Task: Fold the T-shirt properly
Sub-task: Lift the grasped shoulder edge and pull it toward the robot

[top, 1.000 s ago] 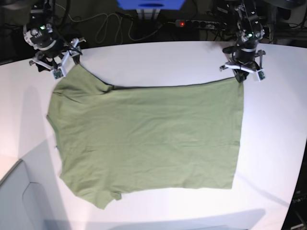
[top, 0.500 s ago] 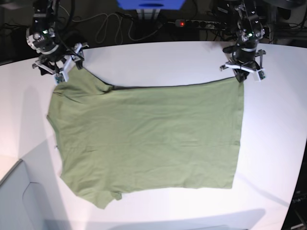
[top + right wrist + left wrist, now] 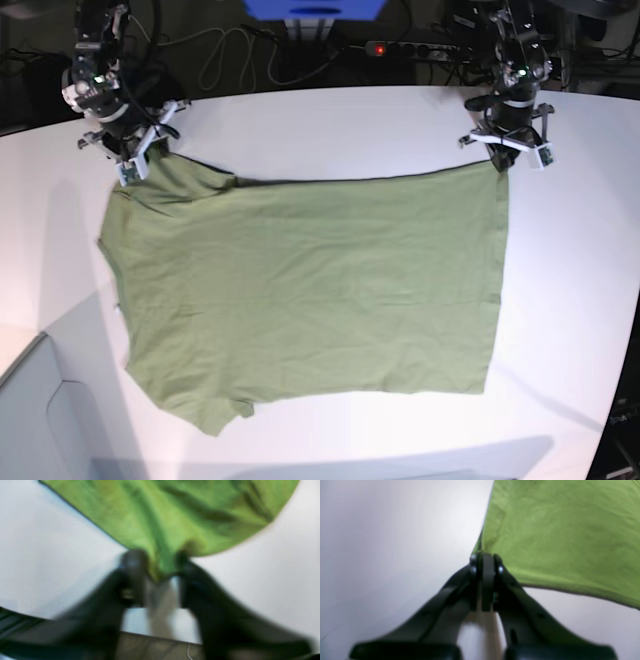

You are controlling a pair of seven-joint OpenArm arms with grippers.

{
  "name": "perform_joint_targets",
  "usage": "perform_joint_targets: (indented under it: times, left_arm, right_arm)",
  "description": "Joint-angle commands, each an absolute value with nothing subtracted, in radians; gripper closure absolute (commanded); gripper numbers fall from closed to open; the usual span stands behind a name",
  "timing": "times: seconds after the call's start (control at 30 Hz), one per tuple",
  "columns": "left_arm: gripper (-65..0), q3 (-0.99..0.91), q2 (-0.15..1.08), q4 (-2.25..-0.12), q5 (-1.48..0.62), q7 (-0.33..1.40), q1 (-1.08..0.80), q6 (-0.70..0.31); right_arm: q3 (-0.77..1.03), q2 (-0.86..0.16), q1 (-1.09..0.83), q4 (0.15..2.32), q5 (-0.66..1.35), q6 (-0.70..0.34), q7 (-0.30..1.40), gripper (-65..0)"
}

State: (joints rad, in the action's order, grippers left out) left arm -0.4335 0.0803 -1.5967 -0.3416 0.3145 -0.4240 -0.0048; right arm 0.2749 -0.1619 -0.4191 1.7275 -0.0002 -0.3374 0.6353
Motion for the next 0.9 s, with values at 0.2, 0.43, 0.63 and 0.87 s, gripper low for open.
perform_joint_targets:
  times: [0.2,0.43,0.63,0.87]
  left_arm:
    - [0.0,-0.438,0.085,-1.641,-0.340,0.321,-0.458,-0.002]
    - [0.0,-0.440,0.085,-1.750,-0.340,0.321,-0.518,-0.002]
    - [0.0,-0.440,0.085,-1.840,-0.340,0.321,-0.584,-0.001]
    - [0.0,-0.440,0.081,-1.891,-0.337,0.321,-0.671,-0.001]
  right_arm:
    - [0.278,-0.185,-0.449,1.747,-0.051,-0.349,0.670,0.0]
    - [0.282,-0.206,-0.519,1.863,-0.061,-0.349,0.668,0.0]
    - [0.291,-0.237,-0.607,1.952,-0.061,-0.349,0.665,0.0]
    - [0.354,-0.237,-0.668,2.022,-0.061,-0.349,0.665,0.0]
